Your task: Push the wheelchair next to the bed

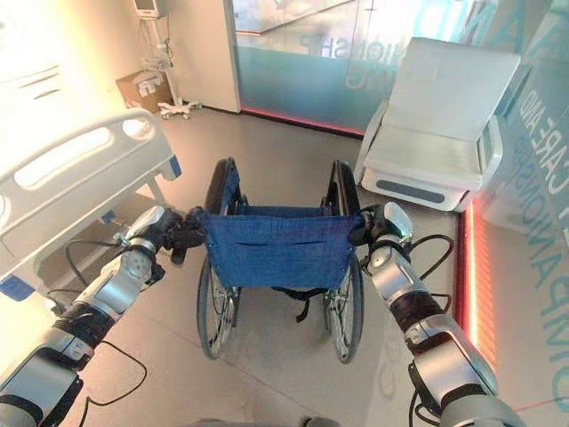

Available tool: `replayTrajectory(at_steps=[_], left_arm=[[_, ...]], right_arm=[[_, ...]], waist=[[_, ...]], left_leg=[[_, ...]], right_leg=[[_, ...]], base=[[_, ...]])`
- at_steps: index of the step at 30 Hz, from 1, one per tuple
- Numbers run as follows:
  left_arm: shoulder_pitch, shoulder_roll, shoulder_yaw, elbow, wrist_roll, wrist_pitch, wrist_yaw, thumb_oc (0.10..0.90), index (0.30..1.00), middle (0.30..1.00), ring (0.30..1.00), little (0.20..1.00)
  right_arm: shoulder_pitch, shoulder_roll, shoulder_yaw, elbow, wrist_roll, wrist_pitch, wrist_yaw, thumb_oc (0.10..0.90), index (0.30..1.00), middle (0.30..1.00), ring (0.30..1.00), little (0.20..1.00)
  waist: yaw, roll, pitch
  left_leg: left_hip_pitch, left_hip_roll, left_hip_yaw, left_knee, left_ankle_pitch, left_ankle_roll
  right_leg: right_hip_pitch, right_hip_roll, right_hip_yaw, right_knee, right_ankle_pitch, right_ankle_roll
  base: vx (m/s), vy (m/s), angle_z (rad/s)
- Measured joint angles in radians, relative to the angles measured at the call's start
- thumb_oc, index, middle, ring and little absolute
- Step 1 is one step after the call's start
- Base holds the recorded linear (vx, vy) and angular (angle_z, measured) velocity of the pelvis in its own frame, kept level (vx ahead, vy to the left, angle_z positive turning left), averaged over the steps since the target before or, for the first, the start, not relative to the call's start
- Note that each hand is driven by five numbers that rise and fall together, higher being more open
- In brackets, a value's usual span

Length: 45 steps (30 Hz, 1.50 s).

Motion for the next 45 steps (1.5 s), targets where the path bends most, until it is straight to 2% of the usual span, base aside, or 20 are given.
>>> replayTrajectory(at_steps=[3,5,6,8,10,12,13,14,18,19,20,24,26,29,31,34,37,39,42,45], left_arm=[[0.04,-0.003,-0.007,0.019,-0.003,-0.005,0.004,0.4,0.3,0.3,0.3,0.3],[0.035,-0.022,-0.014,0.024,-0.029,-0.02,0.02,0.4,0.3,0.3,0.3,0.3],[0.017,-0.036,-0.024,0.031,-0.039,-0.022,0.028,0.4,0.3,0.3,0.3,0.3],[0.012,-0.047,-0.033,0.021,-0.05,-0.034,0.035,0.4,0.3,0.3,0.3,0.3],[0.017,-0.044,-0.032,0.012,-0.059,-0.038,0.037,0.4,0.3,0.3,0.3,0.3],[0.02,-0.036,-0.023,0.007,-0.059,-0.043,0.036,0.4,0.3,0.3,0.3,0.3],[0.019,-0.038,-0.021,0.006,-0.06,-0.046,0.034,0.4,0.3,0.3,0.3,0.3],[0.013,-0.037,-0.021,0.012,-0.058,-0.055,0.033,0.4,0.3,0.3,0.3,0.3],[-0.047,-0.021,-0.015,0.057,-0.059,-0.058,0.044,0.4,0.3,0.3,0.3,0.3],[-0.056,-0.006,-0.022,0.061,-0.059,-0.057,0.041,0.4,0.3,0.3,0.3,0.3],[-0.07,-0.011,-0.022,0.079,-0.059,-0.053,0.043,0.4,0.3,0.3,0.3,0.3],[-0.061,-0.02,-0.027,0.067,-0.059,-0.049,0.048,0.4,0.3,0.3,0.3,0.3],[-0.058,-0.057,-0.034,0.051,-0.052,-0.038,0.048,0.4,0.3,0.3,0.3,0.3],[-0.057,-0.065,-0.048,0.045,-0.033,-0.027,0.046,0.4,0.3,0.3,0.3,0.3],[-0.062,-0.062,-0.047,0.045,-0.034,-0.029,0.042,0.4,0.3,0.3,0.3,0.3],[-0.064,-0.052,-0.039,0.01,-0.036,-0.029,0.04,0.4,0.3,0.3,0.3,0.3],[-0.064,-0.055,-0.028,0.001,-0.036,-0.03,0.04,0.4,0.3,0.3,0.3,0.3],[-0.057,-0.043,-0.02,-0.017,-0.039,-0.027,0.044,0.4,0.3,0.3,0.3,0.3],[-0.058,-0.053,-0.011,-0.029,-0.039,-0.015,0.059,0.4,0.3,0.3,0.3,0.3],[-0.029,-0.06,-0.007,-0.07,-0.038,0.002,0.059,0.4,0.3,0.3,0.3,0.3]], right_arm=[[0.019,0.019,0.01,0.014,-0.006,-0.002,-0.001,0.4,0.3,0.3,0.3,0.3],[0.001,-0.015,0.031,0.014,-0.006,-0.005,-0.001,0.4,0.3,0.3,0.3,0.3],[-0.005,-0.038,0.032,0.022,-0.003,-0.005,0.0,0.4,0.3,0.3,0.3,0.3],[-0.014,-0.065,0.031,0.028,0.003,-0.009,0.009,0.4,0.3,0.3,0.3,0.3],[-0.012,-0.073,0.03,0.042,0.003,-0.043,0.013,0.4,0.3,0.3,0.3,0.3],[-0.009,-0.077,0.029,0.024,0.002,-0.052,0.013,0.4,0.3,0.3,0.3,0.3],[-0.01,-0.078,0.029,0.019,0.002,-0.052,0.013,0.4,0.3,0.3,0.3,0.3],[-0.013,-0.078,0.02,0.024,-0.002,-0.056,0.011,0.4,0.3,0.3,0.3,0.3],[-0.021,0.0,-0.016,0.076,-0.001,-0.053,0.001,0.4,0.3,0.3,0.3,0.3],[-0.015,0.022,-0.027,0.079,-0.004,-0.061,-0.012,0.4,0.3,0.3,0.3,0.3],[-0.018,0.024,-0.035,0.076,-0.007,-0.063,-0.015,0.4,0.3,0.3,0.3,0.3],[-0.008,0.01,-0.038,0.074,-0.006,-0.063,-0.017,0.4,0.3,0.3,0.3,0.3],[0.006,-0.027,-0.04,0.064,-0.008,-0.078,-0.015,0.4,0.3,0.3,0.3,0.3],[0.031,-0.073,-0.038,0.011,-0.008,-0.089,-0.014,0.4,0.3,0.3,0.3,0.3],[0.035,-0.075,-0.039,0.009,-0.007,-0.078,-0.013,0.4,0.3,0.3,0.3,0.3],[0.041,-0.071,-0.062,0.001,-0.007,-0.071,-0.011,0.4,0.3,0.3,0.3,0.3],[0.036,-0.076,-0.081,-0.012,-0.016,-0.07,-0.005,0.4,0.3,0.3,0.3,0.3],[0.03,-0.079,-0.078,-0.02,-0.015,-0.07,0.008,0.4,0.3,0.3,0.3,0.3],[-0.017,-0.098,-0.07,-0.018,-0.027,-0.068,0.019,0.4,0.3,0.3,0.3,0.3],[-0.032,-0.128,-0.055,-0.02,-0.044,-0.065,0.051,0.4,0.3,0.3,0.3,0.3]], waist=[[0.01,0.0,-0.003],[0.027,0.038,0.012],[0.042,0.056,0.022],[0.064,0.084,0.028],[0.083,0.094,0.026],[0.085,0.089,0.02],[0.078,0.109,-0.001],[0.068,0.115,-0.009],[0.037,0.012,-0.03],[0.037,0.0,-0.046],[0.033,0.007,-0.046],[0.003,0.028,-0.048],[-0.006,0.059,-0.038],[-0.023,0.115,-0.017],[-0.059,0.082,0.006],[-0.077,0.031,0.012],[-0.079,0.027,0.016],[-0.074,-0.013,0.008],[-0.073,0.033,0.021],[-0.065,0.062,0.021]], left_leg=[[-0.045,-0.03,-0.003,0.011,0.01,0.015],[-0.055,-0.064,0.078,-0.286,0.024,0.004],[-0.055,-0.078,0.069,-0.4,0.043,-0.034],[-0.064,-0.084,0.051,-0.464,0.052,-0.049],[-0.079,-0.087,0.056,-0.346,0.041,-0.024],[-0.036,-0.096,0.056,-0.208,-0.018,0.057],[0.031,-0.079,0.024,-0.296,-0.032,0.06],[0.066,-0.086,0.028,-0.361,-0.013,0.121],[0.079,-0.108,0.119,-0.412,-0.001,0.147],[0.054,-0.13,0.118,-0.395,-0.02,0.16],[0.057,-0.133,0.098,-0.397,-0.026,0.17],[0.095,-0.144,0.076,-0.424,-0.01,0.194],[0.148,-0.157,-0.047,-0.472,-0.001,0.217],[0.169,-0.149,-0.123,-0.477,0.0,0.217],[0.188,-0.181,-0.174,-0.482,-0.009,0.217],[0.182,-0.18,-0.167,-0.484,-0.022,0.205],[0.184,-0.15,-0.17,-0.479,-0.043,0.169],[0.188,-0.134,-0.177,-0.461,-0.078,0.114],[0.191,-0.059,-0.194,-0.459,-0.095,0.079],[0.231,-0.003,-0.141,-0.481,-0.091,0.067]], right_leg=[[0.051,-0.001,0.021,-0.012,-0.007,-0.014],[0.082,0.007,0.039,-0.056,-0.008,-0.011],[0.095,0.018,0.049,-0.077,-0.005,-0.016],[0.094,0.028,0.072,-0.082,-0.002,-0.022],[0.093,0.006,0.072,-0.083,-0.002,-0.022],[0.084,-0.044,0.066,-0.087,-0.006,-0.012],[0.086,-0.036,0.058,-0.101,-0.003,0.004],[0.087,-0.042,0.048,-0.09,0.005,0.019],[0.041,-0.075,0.008,0.069,-0.07,0.029],[0.037,-0.09,0.016,0.052,-0.065,0.089],[0.024,-0.09,0.008,0.077,-0.044,0.121],[-0.024,-0.081,0.012,0.336,-0.066,0.108],[-0.046,-0.068,0.015,0.361,-0.074,0.085],[-0.11,-0.026,0.012,0.201,-0.067,0.082],[-0.17,-0.071,0.015,0.022,0.002,0.137],[-0.213,-0.118,0.031,-0.157,0.051,0.166],[-0.228,-0.125,0.072,-0.073,0.063,0.163],[-0.164,-0.117,0.076,-0.061,0.085,0.153],[-0.156,-0.053,0.047,-0.049,0.1,0.15],[-0.131,-0.017,0.002,-0.023,0.105,0.075]], base=[[0.37,0.082,-0.15],[0.5,0.146,-0.13],[0.45,0.182,-0.25],[0.25,0.128,-0.46],[0.32,0.137,-0.68],[0.44,0.183,-0.59],[0.35,0.161,-0.22],[0.27,0.131,0.02],[0.23,0.146,-0.07],[0.18,0.115,-0.44],[0.34,0.179,-0.32],[0.29,0.056,0.1],[0.35,-0.094,0.05],[0.27,-0.173,0.31],[0.29,-0.195,0.81],[0.35,-0.241,0.71],[0.3,-0.27,0.51],[0.33,-0.303,0.41],[0.38,-0.304,0.38],[0.33,-0.245,0.35]])
